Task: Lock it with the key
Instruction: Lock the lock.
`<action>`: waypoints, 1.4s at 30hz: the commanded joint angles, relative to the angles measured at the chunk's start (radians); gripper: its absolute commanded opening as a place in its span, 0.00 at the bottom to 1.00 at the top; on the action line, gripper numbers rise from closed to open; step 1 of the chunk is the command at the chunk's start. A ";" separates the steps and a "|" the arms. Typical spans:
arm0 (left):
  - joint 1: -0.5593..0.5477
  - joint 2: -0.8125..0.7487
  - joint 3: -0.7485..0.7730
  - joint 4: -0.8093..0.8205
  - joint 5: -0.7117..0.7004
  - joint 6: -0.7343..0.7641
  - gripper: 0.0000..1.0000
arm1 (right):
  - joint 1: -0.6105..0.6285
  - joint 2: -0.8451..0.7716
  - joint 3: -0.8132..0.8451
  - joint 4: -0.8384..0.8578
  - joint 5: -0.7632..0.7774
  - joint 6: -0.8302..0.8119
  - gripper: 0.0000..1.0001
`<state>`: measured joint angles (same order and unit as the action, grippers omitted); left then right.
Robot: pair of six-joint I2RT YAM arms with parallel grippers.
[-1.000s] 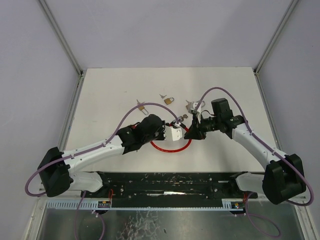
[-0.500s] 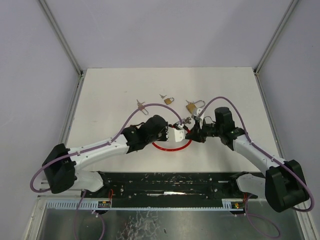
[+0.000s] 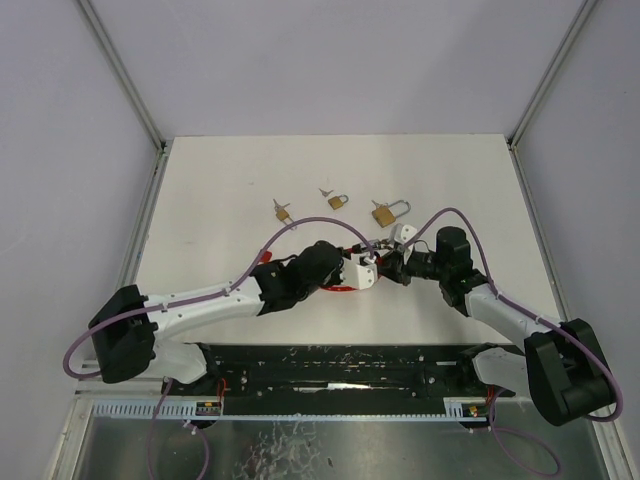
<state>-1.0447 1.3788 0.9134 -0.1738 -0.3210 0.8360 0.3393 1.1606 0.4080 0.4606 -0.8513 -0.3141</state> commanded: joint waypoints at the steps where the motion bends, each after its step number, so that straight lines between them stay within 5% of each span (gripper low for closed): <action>1: -0.033 -0.014 -0.051 0.032 0.010 0.051 0.00 | -0.008 -0.004 0.033 0.065 -0.005 -0.099 0.00; 5: -0.033 0.001 -0.097 0.031 0.011 0.042 0.00 | -0.012 0.020 0.113 -0.229 -0.017 -0.344 0.08; 22: -0.015 0.063 -0.076 0.010 -0.007 -0.010 0.00 | -0.079 -0.041 0.208 -0.565 -0.065 -0.581 0.57; 26: -0.004 0.068 -0.065 0.001 0.005 -0.020 0.00 | -0.112 -0.068 0.243 -0.751 -0.042 -0.767 0.68; 29: -0.003 0.066 -0.066 -0.003 0.011 -0.020 0.00 | -0.142 -0.085 0.282 -0.938 0.003 -0.981 0.69; 33: -0.003 0.066 -0.068 -0.003 0.014 -0.023 0.00 | -0.196 -0.146 0.315 -1.000 0.054 -1.021 0.68; 39: -0.002 0.064 -0.067 -0.008 0.023 -0.024 0.00 | -0.247 -0.303 0.350 -0.994 -0.099 -0.932 0.64; 42: -0.002 0.058 -0.070 -0.009 0.024 -0.024 0.00 | -0.248 -0.357 0.356 -1.021 -0.199 -1.038 0.63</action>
<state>-1.0519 1.4258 0.8501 -0.0902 -0.3321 0.8234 0.0956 0.8585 0.7212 -0.5114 -0.8928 -1.2545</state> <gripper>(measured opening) 0.104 0.636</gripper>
